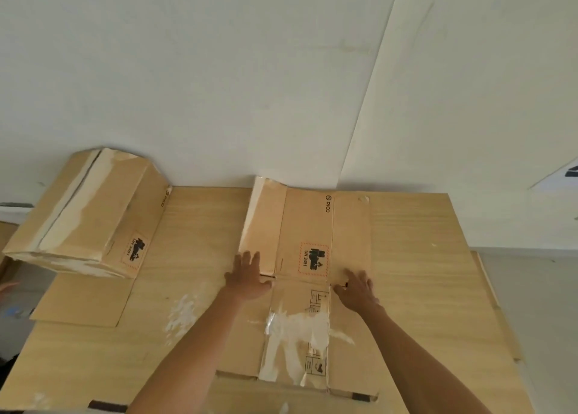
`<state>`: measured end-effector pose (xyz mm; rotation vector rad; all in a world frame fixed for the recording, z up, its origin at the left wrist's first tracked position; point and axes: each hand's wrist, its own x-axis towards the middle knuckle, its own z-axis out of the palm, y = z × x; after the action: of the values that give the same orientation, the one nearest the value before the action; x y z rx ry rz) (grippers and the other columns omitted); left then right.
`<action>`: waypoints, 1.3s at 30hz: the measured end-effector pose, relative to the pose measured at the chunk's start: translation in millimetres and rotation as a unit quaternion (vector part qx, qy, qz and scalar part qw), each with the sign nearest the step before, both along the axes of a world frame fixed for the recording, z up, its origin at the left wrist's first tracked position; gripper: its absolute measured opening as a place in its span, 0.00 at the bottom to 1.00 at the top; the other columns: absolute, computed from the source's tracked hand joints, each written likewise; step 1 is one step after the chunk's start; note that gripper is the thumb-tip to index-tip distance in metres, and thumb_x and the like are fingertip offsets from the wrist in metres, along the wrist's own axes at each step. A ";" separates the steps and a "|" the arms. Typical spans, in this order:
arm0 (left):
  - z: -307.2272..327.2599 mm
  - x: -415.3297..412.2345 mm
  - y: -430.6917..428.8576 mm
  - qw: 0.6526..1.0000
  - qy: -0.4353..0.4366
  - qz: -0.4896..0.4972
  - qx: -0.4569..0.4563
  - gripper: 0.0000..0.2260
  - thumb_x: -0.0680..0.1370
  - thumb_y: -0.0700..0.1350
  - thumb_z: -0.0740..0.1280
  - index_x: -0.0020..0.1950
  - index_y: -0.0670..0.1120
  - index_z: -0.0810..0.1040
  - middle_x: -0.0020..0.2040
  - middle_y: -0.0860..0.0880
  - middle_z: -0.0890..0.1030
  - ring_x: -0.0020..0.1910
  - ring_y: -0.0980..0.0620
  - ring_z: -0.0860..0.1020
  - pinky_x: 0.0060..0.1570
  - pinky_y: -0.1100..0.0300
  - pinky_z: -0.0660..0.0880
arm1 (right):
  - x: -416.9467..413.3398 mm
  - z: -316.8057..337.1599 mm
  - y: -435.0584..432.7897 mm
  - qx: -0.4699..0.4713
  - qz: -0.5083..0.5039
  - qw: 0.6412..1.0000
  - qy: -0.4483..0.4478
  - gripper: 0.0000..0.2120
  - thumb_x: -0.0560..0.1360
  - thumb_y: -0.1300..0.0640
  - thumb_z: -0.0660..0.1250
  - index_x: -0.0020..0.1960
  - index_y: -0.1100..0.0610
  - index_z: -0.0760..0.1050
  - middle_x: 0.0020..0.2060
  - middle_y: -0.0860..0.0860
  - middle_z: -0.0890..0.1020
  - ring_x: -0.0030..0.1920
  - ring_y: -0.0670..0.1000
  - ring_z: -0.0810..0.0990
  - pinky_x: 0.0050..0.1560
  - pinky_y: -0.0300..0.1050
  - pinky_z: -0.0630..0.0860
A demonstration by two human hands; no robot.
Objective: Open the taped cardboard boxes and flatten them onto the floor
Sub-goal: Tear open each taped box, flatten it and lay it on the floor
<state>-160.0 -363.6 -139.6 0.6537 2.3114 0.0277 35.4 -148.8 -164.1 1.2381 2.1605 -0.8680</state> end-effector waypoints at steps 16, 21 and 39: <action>-64.1 -38.7 -16.8 0.939 -0.106 0.314 0.092 0.38 0.76 0.60 0.72 0.76 0.44 0.58 0.71 0.41 0.69 0.66 0.39 0.72 0.63 0.45 0.74 | 24.8 -21.8 49.3 -0.020 -0.266 0.961 0.078 0.34 0.69 0.43 0.77 0.67 0.58 0.69 0.60 0.56 0.80 0.62 0.61 0.77 0.60 0.57 0.77; -64.3 -9.6 -10.6 0.926 -0.064 0.335 0.161 0.37 0.75 0.53 0.75 0.74 0.39 0.60 0.69 0.39 0.68 0.67 0.38 0.72 0.66 0.45 0.72 | 17.8 2.4 40.8 0.005 -0.220 0.971 0.093 0.23 0.77 0.49 0.69 0.67 0.57 0.67 0.60 0.57 0.79 0.60 0.61 0.77 0.55 0.53 0.74; 26.9 49.3 59.2 0.951 0.020 0.179 0.252 0.12 0.81 0.45 0.64 0.60 0.41 0.67 0.43 0.47 0.76 0.41 0.45 0.76 0.41 0.52 0.73 | 46.0 90.4 55.2 0.154 -0.125 0.959 0.202 0.11 0.82 0.53 0.62 0.61 0.57 0.71 0.40 0.55 0.82 0.37 0.57 0.78 0.35 0.47 0.71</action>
<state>-110.6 -304.4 -112.6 0.4666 2.4466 0.8015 81.3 -93.7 -73.7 1.6321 2.5758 -0.9815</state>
